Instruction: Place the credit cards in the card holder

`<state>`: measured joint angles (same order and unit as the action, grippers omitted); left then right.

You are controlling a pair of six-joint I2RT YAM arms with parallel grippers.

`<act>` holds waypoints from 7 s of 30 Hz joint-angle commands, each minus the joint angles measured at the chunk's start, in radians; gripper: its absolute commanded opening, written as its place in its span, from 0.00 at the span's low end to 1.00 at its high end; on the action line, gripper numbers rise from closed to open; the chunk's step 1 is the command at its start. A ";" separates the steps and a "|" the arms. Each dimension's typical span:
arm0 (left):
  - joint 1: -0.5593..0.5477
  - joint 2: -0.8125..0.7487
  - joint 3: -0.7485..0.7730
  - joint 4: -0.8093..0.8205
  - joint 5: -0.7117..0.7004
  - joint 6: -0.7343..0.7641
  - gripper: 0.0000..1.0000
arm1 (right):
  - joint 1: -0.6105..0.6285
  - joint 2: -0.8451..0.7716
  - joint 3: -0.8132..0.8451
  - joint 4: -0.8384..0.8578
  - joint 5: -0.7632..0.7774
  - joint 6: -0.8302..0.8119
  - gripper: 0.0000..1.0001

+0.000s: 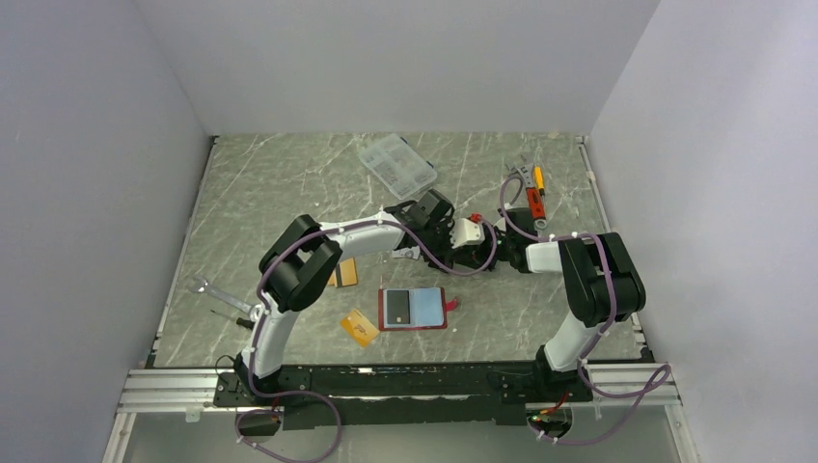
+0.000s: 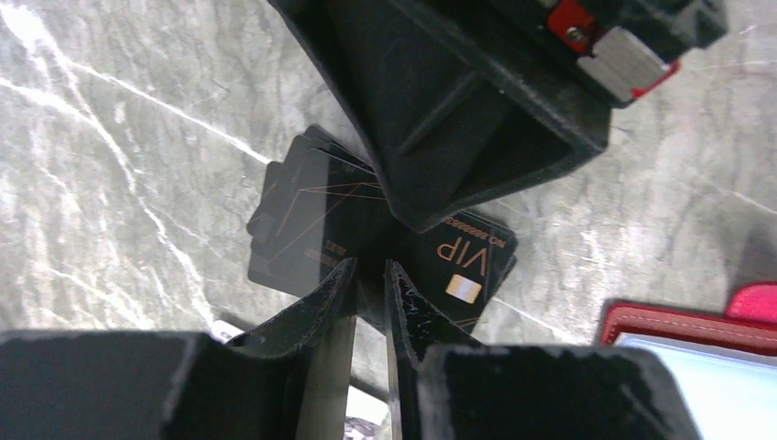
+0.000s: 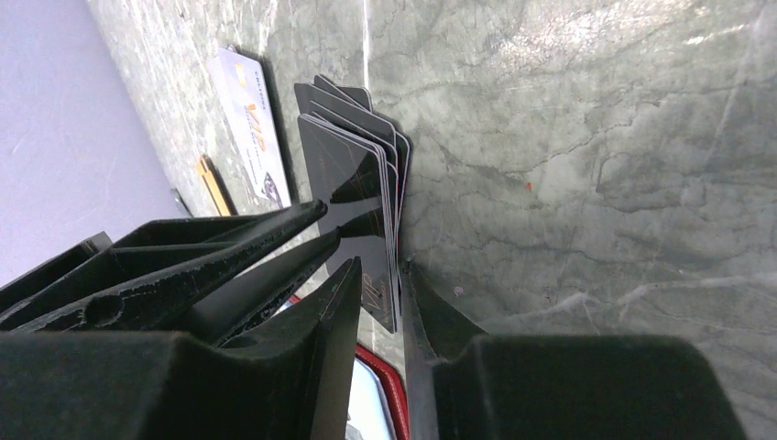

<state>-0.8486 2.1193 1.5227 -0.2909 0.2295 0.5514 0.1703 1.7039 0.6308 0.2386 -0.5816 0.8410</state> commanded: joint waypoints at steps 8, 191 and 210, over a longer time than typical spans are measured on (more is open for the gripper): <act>0.107 -0.127 0.035 -0.068 0.131 -0.091 0.26 | -0.002 0.011 -0.035 -0.015 0.055 -0.011 0.29; 0.041 0.021 -0.030 -0.092 0.124 -0.012 0.06 | -0.035 -0.006 -0.361 0.654 -0.086 0.311 0.00; 0.195 -0.156 0.089 -0.209 0.238 -0.123 0.26 | -0.038 -0.175 -0.321 0.456 -0.101 0.210 0.00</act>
<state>-0.7021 2.0964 1.5570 -0.4473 0.3904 0.4793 0.1326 1.5444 0.2890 0.7044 -0.6846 1.0866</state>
